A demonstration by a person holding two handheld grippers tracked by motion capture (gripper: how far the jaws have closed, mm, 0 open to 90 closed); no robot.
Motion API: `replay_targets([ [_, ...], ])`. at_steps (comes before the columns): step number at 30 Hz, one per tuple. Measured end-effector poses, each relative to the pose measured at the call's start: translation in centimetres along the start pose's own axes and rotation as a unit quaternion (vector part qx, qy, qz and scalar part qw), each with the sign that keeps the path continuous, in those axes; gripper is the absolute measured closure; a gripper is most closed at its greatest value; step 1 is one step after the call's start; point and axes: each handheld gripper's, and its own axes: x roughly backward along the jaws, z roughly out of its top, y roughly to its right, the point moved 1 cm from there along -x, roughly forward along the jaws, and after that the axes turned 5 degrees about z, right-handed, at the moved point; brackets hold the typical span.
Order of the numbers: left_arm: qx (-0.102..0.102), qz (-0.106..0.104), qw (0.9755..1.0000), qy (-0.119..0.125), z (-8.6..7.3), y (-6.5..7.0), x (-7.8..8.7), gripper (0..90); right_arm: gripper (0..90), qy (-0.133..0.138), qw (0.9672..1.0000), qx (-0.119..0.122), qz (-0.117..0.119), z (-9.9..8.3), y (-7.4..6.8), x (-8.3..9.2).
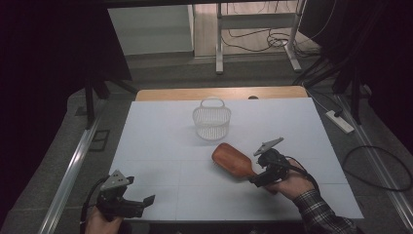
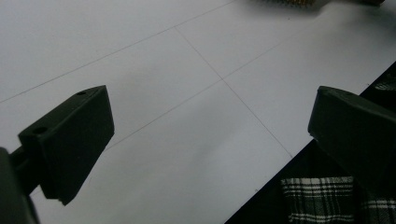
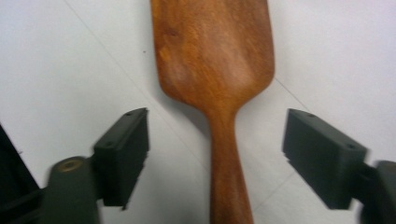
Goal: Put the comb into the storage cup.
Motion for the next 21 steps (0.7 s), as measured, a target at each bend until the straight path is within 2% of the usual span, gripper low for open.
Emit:
replay_targets([
  [2,0.000,0.000,1.0000,0.000,0.0,0.0,0.0,1.4,15.3,0.004,1.0000,0.000,-0.006,-0.1,0.3,0.1],
  [4,0.000,0.000,1.0000,-0.001,0.0,0.0,0.0,1.4,8.3,0.006,1.0000,-0.006,-0.002,-0.2,0.6,0.2],
  [8,0.000,-0.001,1.0000,-0.001,0.0,0.0,0.0,1.4,0.5,0.019,0.9997,-0.016,0.001,-0.3,1.2,0.3],
  [11,-0.001,-0.001,1.0000,-0.002,0.0,0.0,0.0,1.4,0.0,0.032,0.9993,-0.019,0.001,-0.5,1.5,0.4],
  [14,-0.001,-0.001,1.0000,-0.002,0.0,0.0,0.0,1.4,0.0,0.036,0.9990,-0.022,0.014,-0.5,1.8,0.5],
  [21,0.000,0.000,1.0000,-0.003,0.0,0.1,0.0,1.4,0.0,0.030,0.9989,-0.033,0.018,-0.6,2.0,0.0],
])
